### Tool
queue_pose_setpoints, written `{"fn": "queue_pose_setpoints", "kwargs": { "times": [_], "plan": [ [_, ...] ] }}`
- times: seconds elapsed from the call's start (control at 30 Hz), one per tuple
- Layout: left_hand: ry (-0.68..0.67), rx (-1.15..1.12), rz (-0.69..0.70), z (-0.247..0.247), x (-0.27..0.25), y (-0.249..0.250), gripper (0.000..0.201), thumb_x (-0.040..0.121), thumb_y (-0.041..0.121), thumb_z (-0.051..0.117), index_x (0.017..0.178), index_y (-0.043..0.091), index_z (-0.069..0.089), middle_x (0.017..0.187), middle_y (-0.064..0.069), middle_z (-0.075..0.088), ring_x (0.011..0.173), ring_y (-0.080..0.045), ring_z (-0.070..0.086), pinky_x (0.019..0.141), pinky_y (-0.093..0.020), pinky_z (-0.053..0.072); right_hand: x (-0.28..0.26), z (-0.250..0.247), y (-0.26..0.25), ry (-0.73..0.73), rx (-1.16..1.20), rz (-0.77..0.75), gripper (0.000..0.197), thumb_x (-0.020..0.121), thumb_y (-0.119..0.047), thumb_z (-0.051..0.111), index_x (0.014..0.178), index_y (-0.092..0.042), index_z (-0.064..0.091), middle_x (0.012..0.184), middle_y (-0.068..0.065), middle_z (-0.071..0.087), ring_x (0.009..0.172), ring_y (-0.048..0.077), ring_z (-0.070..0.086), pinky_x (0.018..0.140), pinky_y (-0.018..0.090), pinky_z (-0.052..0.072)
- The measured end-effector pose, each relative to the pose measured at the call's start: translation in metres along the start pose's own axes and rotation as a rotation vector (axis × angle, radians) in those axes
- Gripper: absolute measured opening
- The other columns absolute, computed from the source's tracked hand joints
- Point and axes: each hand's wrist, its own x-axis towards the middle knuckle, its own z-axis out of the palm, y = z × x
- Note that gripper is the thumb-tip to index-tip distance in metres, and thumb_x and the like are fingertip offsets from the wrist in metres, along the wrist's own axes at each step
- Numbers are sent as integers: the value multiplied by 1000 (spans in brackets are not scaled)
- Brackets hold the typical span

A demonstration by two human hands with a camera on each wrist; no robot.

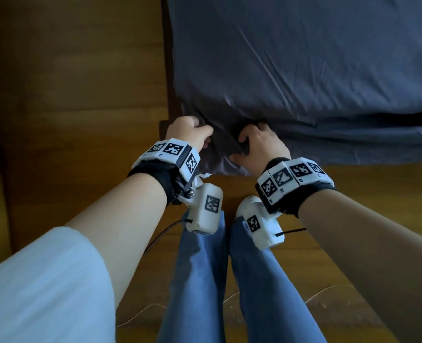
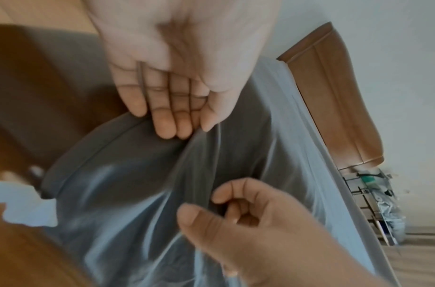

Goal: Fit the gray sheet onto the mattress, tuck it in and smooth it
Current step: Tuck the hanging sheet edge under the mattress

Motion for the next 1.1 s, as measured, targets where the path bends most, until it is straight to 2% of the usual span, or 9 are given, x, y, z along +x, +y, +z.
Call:
{"fn": "queue_pose_setpoints", "kwargs": {
  "times": [0.17, 0.27, 0.33, 0.43, 0.63, 0.77, 0.93, 1.03, 1.1],
  "plan": [
    [-42, -96, -26, -20, -15, -9, 42, 64, 31, 54, 86, -5, 59, 80, -13, 56, 79, -22, 55, 87, -54, 49, -15, 1, -7, 12, 44, 12, 60, 71, -44, 74, 115, -15, 47, 125, 6, 42, 119, 26, 43, 94, 39, 41],
    [-71, -97, -40, -28, -16, -12, 26, 78, 16, 57, 86, -8, 57, 82, -14, 56, 81, -24, 55, 86, -49, 52, -16, 4, -17, 17, 24, -25, 56, 74, -41, 73, 118, -16, 48, 127, 8, 42, 121, 27, 42, 97, 39, 40],
    [-74, -42, -52, -31, -12, -12, 15, 82, 11, 56, 73, -1, 53, 79, -14, 54, 79, -24, 55, 83, -45, 54, -13, 7, -19, 9, -31, -34, 44, 80, -32, 68, 117, -16, 50, 127, 9, 43, 121, 29, 42, 97, 39, 39],
    [-90, -15, -118, -30, -5, -13, 27, 82, 8, 55, 58, 10, 44, 71, -10, 56, 81, -28, 58, 79, -42, 54, -9, 7, -14, 14, -111, -40, 26, 87, -23, 60, 113, -17, 57, 125, 9, 47, 118, 29, 45, 94, 37, 39],
    [-125, -96, -226, -26, -5, -15, 30, 82, 0, 53, 55, 10, 44, 55, -5, 57, 60, -22, 57, 64, -29, 50, -17, 10, -5, -121, -93, -116, 17, 89, -24, 58, 105, -18, 60, 120, 3, 51, 114, 24, 48, 90, 32, 35],
    [-145, -201, -247, -21, -13, -7, 20, 81, 6, 54, 62, 11, 48, 81, -16, 60, 83, -35, 64, 83, -45, 56, -25, 6, 0, -100, 105, -47, 14, 89, -19, 58, 102, -16, 57, 115, 3, 56, 103, 29, 54, 82, 33, 40],
    [-357, -472, -267, -3, -25, 20, 14, 89, 21, 59, 89, 8, 57, 86, -15, 64, 76, -28, 65, 77, -40, 55, -30, 2, 9, -105, 232, -28, 14, 83, -19, 65, 96, -23, 60, 101, 2, 64, 94, 27, 58, 81, 32, 46],
    [-283, -460, -250, 7, -24, 27, 38, 69, 32, 75, 86, 1, 60, 97, -25, 67, 87, -38, 67, 83, -52, 54, -34, -1, 13, -87, 297, -66, 15, 78, -19, 69, 82, -28, 57, 85, -3, 62, 85, 23, 59, 80, 35, 50],
    [-239, -470, -238, 13, -17, 27, 28, 73, 24, 72, 82, 1, 58, 102, -26, 66, 88, -38, 66, 85, -51, 53, -40, -1, 17, -75, 367, -98, 20, 74, -18, 72, 74, -27, 54, 69, -9, 55, 72, 18, 54, 75, 35, 50]
  ]
}}
